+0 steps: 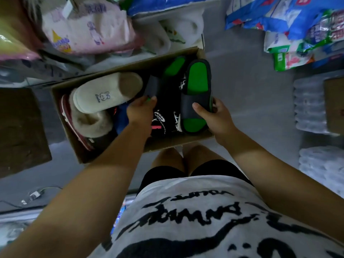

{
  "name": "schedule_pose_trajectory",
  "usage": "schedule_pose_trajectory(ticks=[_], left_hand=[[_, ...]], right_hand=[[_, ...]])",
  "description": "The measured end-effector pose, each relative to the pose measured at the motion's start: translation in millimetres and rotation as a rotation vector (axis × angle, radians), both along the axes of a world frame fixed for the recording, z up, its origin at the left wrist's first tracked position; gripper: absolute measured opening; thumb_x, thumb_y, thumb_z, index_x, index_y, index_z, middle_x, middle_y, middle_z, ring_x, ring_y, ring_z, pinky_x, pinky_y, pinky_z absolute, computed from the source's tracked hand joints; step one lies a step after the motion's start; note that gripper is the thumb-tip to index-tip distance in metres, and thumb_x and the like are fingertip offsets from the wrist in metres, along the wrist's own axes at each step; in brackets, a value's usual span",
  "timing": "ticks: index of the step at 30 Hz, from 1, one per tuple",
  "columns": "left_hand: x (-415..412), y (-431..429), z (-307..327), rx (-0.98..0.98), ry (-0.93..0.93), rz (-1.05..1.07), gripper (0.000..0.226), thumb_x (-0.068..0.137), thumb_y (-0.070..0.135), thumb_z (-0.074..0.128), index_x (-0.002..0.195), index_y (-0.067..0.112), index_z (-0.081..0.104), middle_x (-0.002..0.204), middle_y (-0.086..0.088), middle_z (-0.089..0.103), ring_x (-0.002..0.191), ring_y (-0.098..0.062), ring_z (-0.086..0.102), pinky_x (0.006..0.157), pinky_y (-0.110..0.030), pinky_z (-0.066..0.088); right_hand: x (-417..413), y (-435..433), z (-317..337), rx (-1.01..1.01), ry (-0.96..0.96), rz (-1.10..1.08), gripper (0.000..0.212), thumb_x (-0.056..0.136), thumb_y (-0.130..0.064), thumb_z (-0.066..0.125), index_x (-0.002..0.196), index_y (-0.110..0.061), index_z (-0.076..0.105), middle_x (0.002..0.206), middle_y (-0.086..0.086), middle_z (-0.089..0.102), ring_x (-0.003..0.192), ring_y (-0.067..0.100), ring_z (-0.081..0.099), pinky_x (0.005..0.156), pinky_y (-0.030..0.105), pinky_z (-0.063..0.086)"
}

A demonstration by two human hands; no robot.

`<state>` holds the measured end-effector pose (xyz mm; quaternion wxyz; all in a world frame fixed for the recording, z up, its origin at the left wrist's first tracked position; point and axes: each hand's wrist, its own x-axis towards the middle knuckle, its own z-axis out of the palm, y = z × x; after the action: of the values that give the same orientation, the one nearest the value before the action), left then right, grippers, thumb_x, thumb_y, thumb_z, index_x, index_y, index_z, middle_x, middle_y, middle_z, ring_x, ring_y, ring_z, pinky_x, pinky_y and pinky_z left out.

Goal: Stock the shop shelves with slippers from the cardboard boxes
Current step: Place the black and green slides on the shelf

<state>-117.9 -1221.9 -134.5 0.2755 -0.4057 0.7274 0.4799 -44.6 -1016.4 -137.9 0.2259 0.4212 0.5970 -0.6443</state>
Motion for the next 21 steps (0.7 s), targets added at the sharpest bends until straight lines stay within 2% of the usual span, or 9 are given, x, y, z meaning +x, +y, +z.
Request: schedule_pose_trajectory(ticks=[2,4,5,7,9,13,16,18,21], left_hand=[[20.0,5.0,-1.4,0.118,-0.053,0.004,0.048,0.097,0.028,0.069,0.141,0.016,0.057,0.135,-0.002,0.064,0.121,-0.020,0.063,0.101,-0.027,0.051],[32.5,8.8,-2.0,0.142,-0.053,-0.018,0.044,0.101,0.022,0.062,0.143,0.012,0.054,0.138,-0.001,0.061,0.123,-0.014,0.058,0.084,-0.002,0.045],[36.1,9.0,-5.6,0.120,-0.038,-0.025,0.041,0.103,0.020,0.060,0.142,0.011,0.055,0.139,-0.002,0.061,0.123,-0.012,0.058,0.081,0.000,0.044],[38.7,4.6,-12.2,0.048,0.013,-0.034,0.034,0.102,0.025,0.060,0.134,0.013,0.064,0.127,-0.003,0.069,0.118,-0.018,0.064,0.087,-0.012,0.050],[30.9,-4.6,-15.2,-0.065,0.043,0.007,0.022,0.100,0.034,0.064,0.115,0.020,0.073,0.105,0.003,0.073,0.102,-0.020,0.068,0.084,-0.011,0.049],[6.5,-22.2,-32.3,-0.006,-0.083,0.169,0.020,0.094,0.047,0.069,0.083,0.030,0.065,0.085,0.007,0.068,0.089,-0.021,0.068,0.079,-0.050,0.059],[-0.9,-27.1,-35.3,0.105,-0.240,0.184,0.017,0.096,0.040,0.068,0.106,0.028,0.064,0.084,0.008,0.063,0.078,-0.012,0.063,0.070,-0.044,0.051],[0.6,-30.4,-36.6,0.142,-0.256,0.194,0.028,0.097,0.032,0.068,0.123,0.023,0.061,0.087,0.008,0.063,0.080,-0.010,0.063,0.081,-0.045,0.053],[6.5,-36.3,-41.1,0.207,-0.238,0.209,0.043,0.098,0.029,0.067,0.136,0.013,0.058,0.093,0.006,0.065,0.080,-0.009,0.063,0.077,-0.039,0.052]], right_hand=[[5.1,1.1,-4.8,-0.004,0.002,0.014,0.075,0.068,-0.054,0.088,0.131,-0.023,0.062,0.121,-0.006,0.072,0.109,0.013,0.070,0.095,0.037,0.059],[8.9,1.8,-9.7,-0.007,-0.002,0.013,0.062,0.078,-0.042,0.086,0.131,-0.021,0.061,0.120,-0.006,0.072,0.108,0.011,0.070,0.095,0.037,0.058],[9.4,2.0,-12.5,-0.006,-0.008,0.010,0.058,0.080,-0.038,0.085,0.131,-0.021,0.061,0.119,-0.006,0.072,0.107,0.011,0.070,0.095,0.036,0.058],[8.0,1.7,-17.0,0.000,-0.011,0.016,0.056,0.080,-0.037,0.085,0.128,-0.022,0.061,0.119,-0.006,0.072,0.108,0.011,0.070,0.094,0.035,0.058],[4.7,1.2,-19.2,0.007,-0.012,0.013,0.052,0.081,-0.035,0.086,0.125,-0.024,0.061,0.118,-0.006,0.071,0.108,0.011,0.069,0.092,0.032,0.058],[3.7,1.0,-22.7,0.017,-0.027,-0.004,0.058,0.077,-0.036,0.088,0.126,-0.024,0.060,0.119,-0.005,0.071,0.110,0.014,0.069,0.093,0.034,0.059],[3.8,1.9,-23.8,0.007,-0.034,0.010,0.068,0.063,-0.048,0.091,0.121,-0.029,0.061,0.120,-0.004,0.071,0.111,0.017,0.069,0.094,0.039,0.059],[3.3,3.5,-24.5,0.009,-0.033,0.018,0.062,0.068,-0.044,0.091,0.121,-0.029,0.060,0.120,-0.004,0.071,0.111,0.017,0.069,0.095,0.040,0.059],[4.5,4.3,-23.9,0.004,-0.034,0.005,0.047,0.078,-0.035,0.088,0.116,-0.032,0.060,0.119,-0.005,0.071,0.109,0.016,0.069,0.096,0.040,0.058]])
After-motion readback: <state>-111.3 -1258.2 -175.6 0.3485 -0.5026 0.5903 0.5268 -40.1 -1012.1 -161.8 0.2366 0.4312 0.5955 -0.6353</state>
